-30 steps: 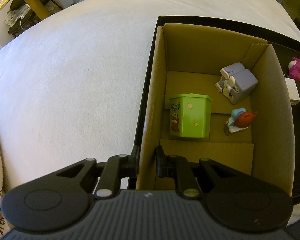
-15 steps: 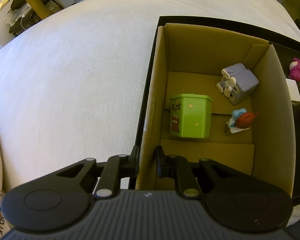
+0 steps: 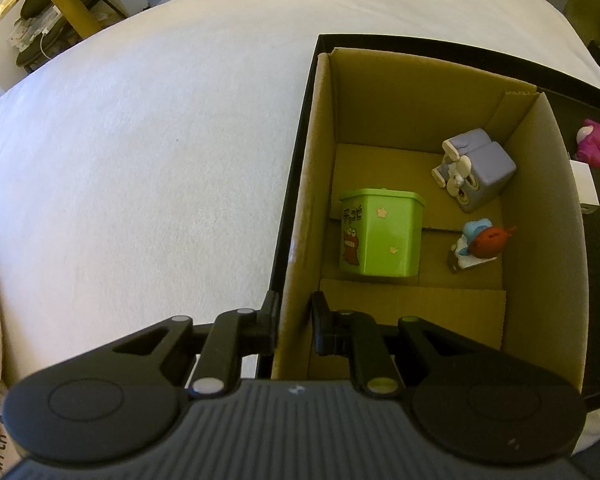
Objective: Organize rigid objects
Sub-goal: 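Carry the brown figure into the box and open the right gripper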
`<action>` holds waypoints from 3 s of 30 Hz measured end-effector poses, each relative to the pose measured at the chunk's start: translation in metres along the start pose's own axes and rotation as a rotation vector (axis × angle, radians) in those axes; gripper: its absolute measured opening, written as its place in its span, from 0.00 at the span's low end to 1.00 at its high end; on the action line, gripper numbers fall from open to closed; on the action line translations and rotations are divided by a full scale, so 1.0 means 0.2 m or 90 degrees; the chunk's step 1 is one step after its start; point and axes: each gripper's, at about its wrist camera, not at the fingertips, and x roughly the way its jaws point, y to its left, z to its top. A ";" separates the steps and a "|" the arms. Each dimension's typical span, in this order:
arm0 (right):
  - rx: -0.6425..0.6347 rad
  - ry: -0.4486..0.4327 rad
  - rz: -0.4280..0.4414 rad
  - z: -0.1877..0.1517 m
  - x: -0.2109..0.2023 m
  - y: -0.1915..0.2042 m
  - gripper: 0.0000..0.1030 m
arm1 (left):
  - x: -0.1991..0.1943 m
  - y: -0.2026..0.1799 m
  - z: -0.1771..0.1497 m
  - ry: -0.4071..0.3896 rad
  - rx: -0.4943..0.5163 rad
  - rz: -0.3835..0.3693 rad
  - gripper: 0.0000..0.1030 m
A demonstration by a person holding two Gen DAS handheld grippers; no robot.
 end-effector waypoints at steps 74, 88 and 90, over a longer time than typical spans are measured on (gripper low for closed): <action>-0.135 -0.009 0.106 0.31 0.09 0.84 0.13 | -0.02 0.14 -0.02 -0.015 -0.012 -0.075 0.11; -0.105 -0.027 0.081 0.30 -0.02 0.70 0.26 | -0.01 0.11 -0.02 -0.013 -0.005 -0.063 0.11; -0.106 -0.032 0.075 0.29 -0.04 0.68 0.33 | -0.01 0.11 -0.02 -0.013 -0.002 -0.061 0.11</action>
